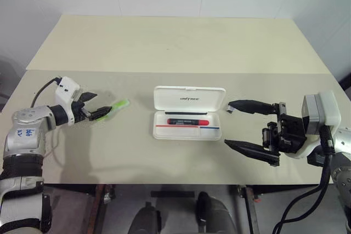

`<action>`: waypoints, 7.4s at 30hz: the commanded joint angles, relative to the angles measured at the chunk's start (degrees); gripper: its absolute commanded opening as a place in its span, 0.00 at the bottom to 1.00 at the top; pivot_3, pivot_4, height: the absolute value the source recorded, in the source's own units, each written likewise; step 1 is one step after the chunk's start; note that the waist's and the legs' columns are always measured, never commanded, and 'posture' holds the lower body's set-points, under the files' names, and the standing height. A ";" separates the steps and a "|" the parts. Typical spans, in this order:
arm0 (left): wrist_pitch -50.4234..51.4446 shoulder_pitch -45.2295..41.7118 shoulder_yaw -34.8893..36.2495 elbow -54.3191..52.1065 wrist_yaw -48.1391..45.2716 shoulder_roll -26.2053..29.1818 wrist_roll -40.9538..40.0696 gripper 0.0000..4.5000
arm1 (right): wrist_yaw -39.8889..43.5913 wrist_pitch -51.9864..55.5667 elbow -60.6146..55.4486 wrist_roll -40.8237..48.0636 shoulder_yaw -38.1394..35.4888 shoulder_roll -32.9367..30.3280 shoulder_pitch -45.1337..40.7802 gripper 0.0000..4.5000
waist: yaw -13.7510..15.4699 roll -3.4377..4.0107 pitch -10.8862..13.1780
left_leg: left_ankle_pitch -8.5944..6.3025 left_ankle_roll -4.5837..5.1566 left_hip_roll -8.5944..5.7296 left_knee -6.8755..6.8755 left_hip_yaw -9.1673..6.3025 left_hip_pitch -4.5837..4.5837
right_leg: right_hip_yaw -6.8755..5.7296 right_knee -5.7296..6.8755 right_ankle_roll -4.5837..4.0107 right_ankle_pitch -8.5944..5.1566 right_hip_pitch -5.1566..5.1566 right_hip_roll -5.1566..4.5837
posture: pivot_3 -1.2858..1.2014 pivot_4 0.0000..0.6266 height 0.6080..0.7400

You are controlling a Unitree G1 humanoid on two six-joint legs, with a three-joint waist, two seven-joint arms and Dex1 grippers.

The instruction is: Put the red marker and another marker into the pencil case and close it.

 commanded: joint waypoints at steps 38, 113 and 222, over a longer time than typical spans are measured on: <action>-4.70 -19.31 -6.95 6.30 1.01 -1.49 8.19 0.24 | -1.91 -3.52 -1.55 -4.77 0.98 2.75 0.43 1.00 | 0.19 -0.14 0.01 | 0.00 0.10 -0.04 0.07 -0.09 0.10 | -0.16 -0.04 0.01 0.10 0.27 -0.09 | 0.52 0.24 1.00; 6.38 -6.84 -28.58 -38.48 -4.58 -14.59 4.81 1.00 | 14.92 -32.50 19.51 -21.44 -7.78 3.61 26.62 1.00 | 0.25 -0.04 -0.01 | -0.10 0.18 0.02 0.07 0.31 0.26 | -0.10 -0.13 0.03 0.12 0.50 -0.09 | 0.52 0.24 1.00; -1.33 0.79 0.23 -37.74 -13.48 -6.29 -25.69 1.00 | -41.84 37.48 18.73 -46.66 11.00 19.73 -29.80 0.37 | -2.71 0.34 0.04 | -0.03 -0.32 0.67 -0.12 0.50 -0.12 | -0.13 0.08 -0.57 0.06 -0.57 0.55 | 0.52 0.24 1.00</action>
